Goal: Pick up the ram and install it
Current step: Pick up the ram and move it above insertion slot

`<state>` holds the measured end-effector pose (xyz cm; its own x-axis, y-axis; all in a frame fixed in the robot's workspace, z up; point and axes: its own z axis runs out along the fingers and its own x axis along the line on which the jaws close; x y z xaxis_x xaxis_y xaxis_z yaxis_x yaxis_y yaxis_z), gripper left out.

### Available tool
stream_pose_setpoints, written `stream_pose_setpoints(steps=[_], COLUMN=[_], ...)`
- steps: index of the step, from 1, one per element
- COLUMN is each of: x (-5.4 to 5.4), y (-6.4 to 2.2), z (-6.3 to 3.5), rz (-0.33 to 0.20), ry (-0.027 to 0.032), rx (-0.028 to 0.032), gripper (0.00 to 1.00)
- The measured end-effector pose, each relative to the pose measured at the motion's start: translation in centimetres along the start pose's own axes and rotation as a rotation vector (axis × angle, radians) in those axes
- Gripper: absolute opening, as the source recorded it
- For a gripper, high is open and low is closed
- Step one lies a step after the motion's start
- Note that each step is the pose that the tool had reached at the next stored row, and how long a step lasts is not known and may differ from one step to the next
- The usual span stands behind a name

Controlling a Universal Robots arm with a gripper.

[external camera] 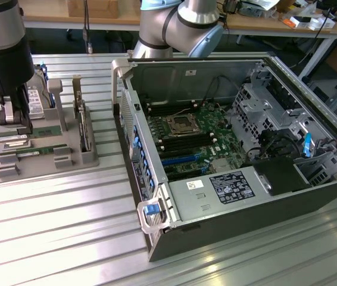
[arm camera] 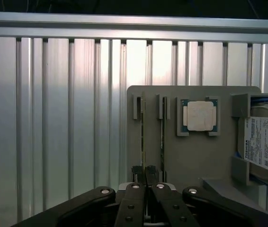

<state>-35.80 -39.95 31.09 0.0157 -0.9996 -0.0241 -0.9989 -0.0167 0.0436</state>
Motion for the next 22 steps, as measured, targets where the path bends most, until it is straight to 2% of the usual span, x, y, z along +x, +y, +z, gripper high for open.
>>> stream_pose_setpoints(steps=[7,22], x=[0.0,-0.1], y=[0.05,0.11], z=[-1.1,-2.48], rz=[0.0,0.0], ry=[0.0001,0.0001], rx=[0.0,0.0], gripper=[0.12,0.12])
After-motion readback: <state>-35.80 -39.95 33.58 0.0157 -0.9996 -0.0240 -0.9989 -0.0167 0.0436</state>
